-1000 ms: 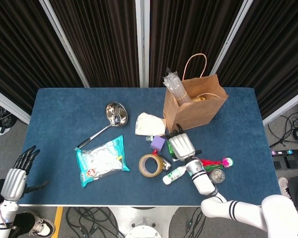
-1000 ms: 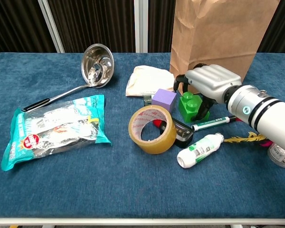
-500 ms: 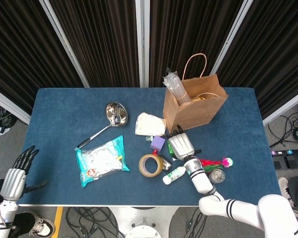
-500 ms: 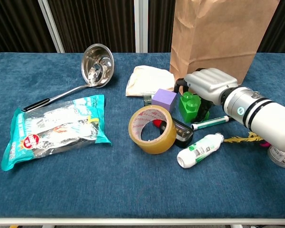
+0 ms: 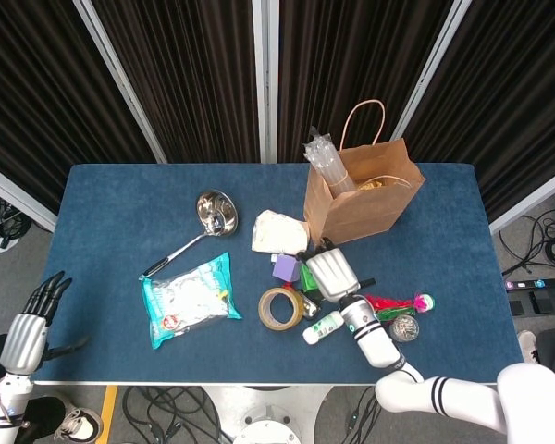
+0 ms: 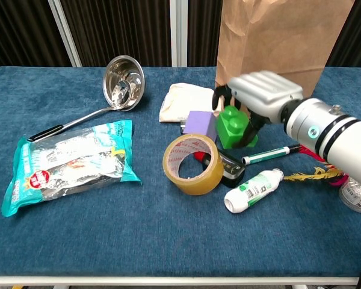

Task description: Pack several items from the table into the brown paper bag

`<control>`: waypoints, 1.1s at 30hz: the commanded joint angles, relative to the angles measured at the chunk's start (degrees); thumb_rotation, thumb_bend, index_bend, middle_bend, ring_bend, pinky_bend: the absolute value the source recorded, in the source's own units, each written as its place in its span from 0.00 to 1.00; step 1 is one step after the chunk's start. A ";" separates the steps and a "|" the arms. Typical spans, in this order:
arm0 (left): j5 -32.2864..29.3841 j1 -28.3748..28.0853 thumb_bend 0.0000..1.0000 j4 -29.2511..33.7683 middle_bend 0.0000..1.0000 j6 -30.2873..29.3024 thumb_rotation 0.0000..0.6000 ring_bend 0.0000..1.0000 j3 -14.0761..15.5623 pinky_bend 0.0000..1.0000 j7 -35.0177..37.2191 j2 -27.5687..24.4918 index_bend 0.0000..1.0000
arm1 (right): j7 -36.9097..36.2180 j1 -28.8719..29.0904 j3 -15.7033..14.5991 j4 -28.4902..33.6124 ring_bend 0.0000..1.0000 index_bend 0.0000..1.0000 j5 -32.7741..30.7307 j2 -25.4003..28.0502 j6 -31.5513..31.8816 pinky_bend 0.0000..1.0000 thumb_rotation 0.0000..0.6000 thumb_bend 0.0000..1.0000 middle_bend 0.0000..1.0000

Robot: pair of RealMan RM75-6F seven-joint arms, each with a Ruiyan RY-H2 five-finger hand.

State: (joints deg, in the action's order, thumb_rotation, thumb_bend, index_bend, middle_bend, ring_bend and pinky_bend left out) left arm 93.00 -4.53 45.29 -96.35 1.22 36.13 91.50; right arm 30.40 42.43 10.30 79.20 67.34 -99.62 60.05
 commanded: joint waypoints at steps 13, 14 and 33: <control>0.27 -0.10 0.06 1.82 0.11 -0.76 1.00 0.00 -0.17 0.14 -0.95 -1.03 0.09 | 13.61 10.37 23.47 22.16 0.37 0.34 3.84 12.32 10.96 0.20 1.00 0.00 0.51; 0.24 -0.12 0.06 1.92 0.11 -0.76 1.00 0.00 -0.22 0.14 -0.94 -1.10 0.09 | 14.01 10.95 24.55 21.14 0.37 0.35 3.54 12.78 11.26 0.20 1.00 0.00 0.51; 0.19 -0.61 0.06 2.32 0.11 0.87 1.00 0.00 0.08 0.14 -2.09 -1.39 0.09 | 1.16 9.19 22.96 -7.96 0.36 0.35 -11.18 10.20 8.48 0.18 1.00 0.00 0.49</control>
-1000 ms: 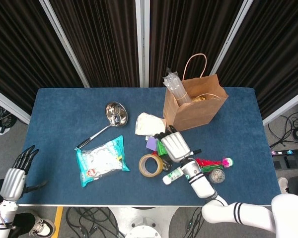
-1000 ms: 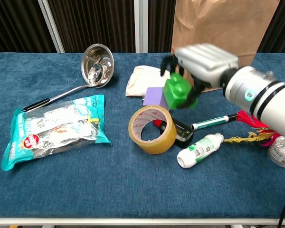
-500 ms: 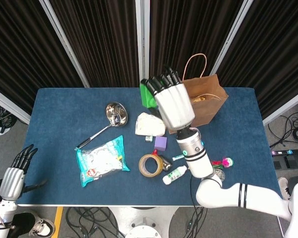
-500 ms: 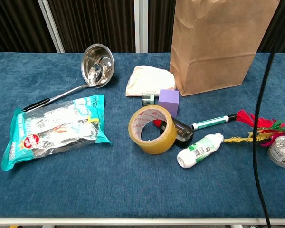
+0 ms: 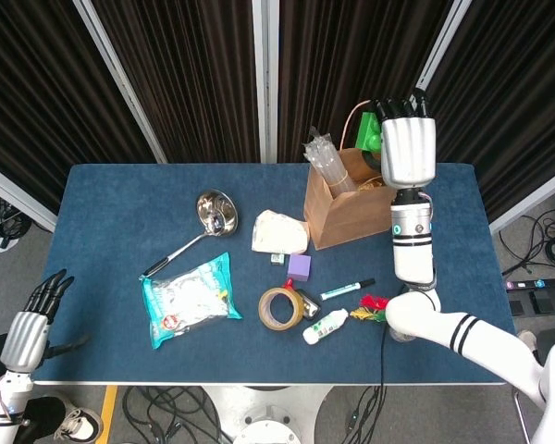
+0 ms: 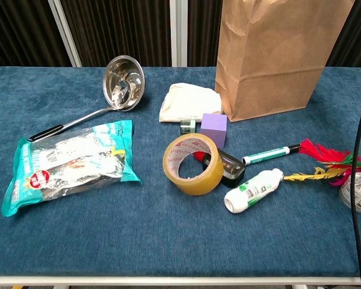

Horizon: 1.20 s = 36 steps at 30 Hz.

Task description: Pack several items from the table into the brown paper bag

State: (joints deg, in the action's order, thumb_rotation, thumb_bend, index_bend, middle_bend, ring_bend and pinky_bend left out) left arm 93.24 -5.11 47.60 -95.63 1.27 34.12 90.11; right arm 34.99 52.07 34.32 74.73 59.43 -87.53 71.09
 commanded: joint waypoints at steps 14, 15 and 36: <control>-0.09 -0.25 0.06 0.31 0.11 1.06 1.00 0.00 0.23 0.14 -0.87 0.03 0.09 | -17.39 -1.03 -2.46 -5.36 0.05 0.11 -5.00 -0.83 -9.92 0.00 1.00 0.00 0.21; -0.08 -0.27 0.06 0.37 0.11 1.02 1.00 0.00 0.21 0.14 -0.86 0.00 0.09 | -17.80 -1.10 -2.44 -5.00 0.04 0.09 -4.59 -0.60 -9.55 0.00 1.00 0.00 0.20; 1.46 -0.72 0.06 4.94 0.11 -1.04 1.00 0.00 0.24 0.14 -3.94 -1.99 0.09 | -12.15 -25.73 -19.79 41.34 0.07 0.12 31.75 28.71 17.92 0.00 1.00 0.00 0.19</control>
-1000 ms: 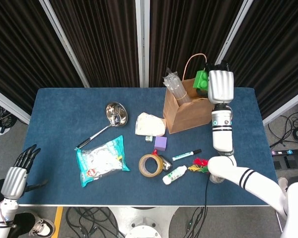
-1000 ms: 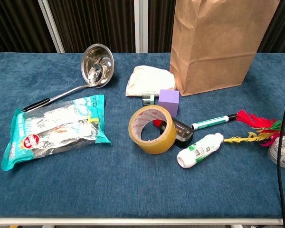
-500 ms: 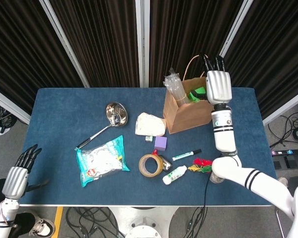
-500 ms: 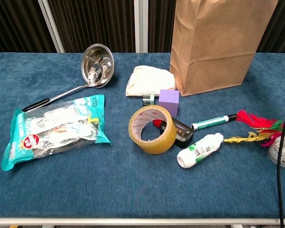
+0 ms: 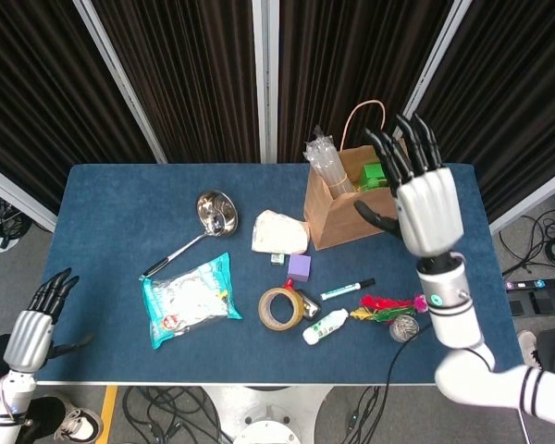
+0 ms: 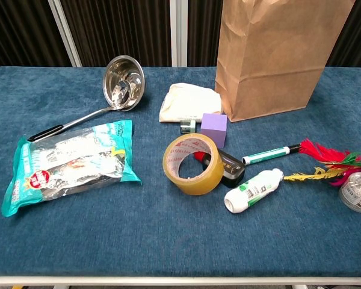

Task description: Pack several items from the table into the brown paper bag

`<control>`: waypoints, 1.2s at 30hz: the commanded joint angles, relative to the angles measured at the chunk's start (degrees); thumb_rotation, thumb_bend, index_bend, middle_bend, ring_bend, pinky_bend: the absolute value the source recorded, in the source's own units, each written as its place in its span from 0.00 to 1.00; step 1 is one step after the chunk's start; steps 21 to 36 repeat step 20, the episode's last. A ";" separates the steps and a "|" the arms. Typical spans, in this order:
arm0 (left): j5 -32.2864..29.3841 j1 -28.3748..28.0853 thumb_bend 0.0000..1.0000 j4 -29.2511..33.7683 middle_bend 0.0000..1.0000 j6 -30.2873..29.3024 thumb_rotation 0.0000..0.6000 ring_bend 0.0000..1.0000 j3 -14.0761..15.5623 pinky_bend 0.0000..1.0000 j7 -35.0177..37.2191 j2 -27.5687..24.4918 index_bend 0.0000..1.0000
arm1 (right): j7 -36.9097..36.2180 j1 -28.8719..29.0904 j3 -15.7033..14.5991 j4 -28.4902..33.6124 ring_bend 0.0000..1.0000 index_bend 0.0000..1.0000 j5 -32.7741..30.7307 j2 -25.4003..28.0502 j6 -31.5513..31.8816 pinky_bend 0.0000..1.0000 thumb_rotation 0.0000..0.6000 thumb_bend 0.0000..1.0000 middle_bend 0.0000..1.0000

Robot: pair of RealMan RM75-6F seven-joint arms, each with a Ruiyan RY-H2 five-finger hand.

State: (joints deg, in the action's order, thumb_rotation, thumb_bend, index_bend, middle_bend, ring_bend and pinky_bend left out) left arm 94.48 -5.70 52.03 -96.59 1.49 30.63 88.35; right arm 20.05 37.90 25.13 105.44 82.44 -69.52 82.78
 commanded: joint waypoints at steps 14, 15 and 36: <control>3.10 -1.14 0.06 3.51 0.11 -0.25 1.00 0.00 1.58 0.14 -5.04 -0.52 0.09 | -15.57 -30.35 -26.93 -19.10 0.03 0.13 4.21 0.35 8.02 0.00 1.00 0.00 0.19; 3.04 -1.06 0.06 3.53 0.11 -0.14 1.00 0.00 1.67 0.14 -5.17 -0.58 0.09 | -16.40 -30.61 -26.60 -20.75 0.03 0.13 4.37 -0.37 8.58 0.00 1.00 0.00 0.19; 2.34 -0.59 0.06 3.07 0.11 0.43 1.00 0.00 1.83 0.14 -5.25 -0.70 0.09 | -17.02 -31.10 -24.92 -26.54 0.03 0.13 4.32 -2.73 9.45 0.00 1.00 0.00 0.18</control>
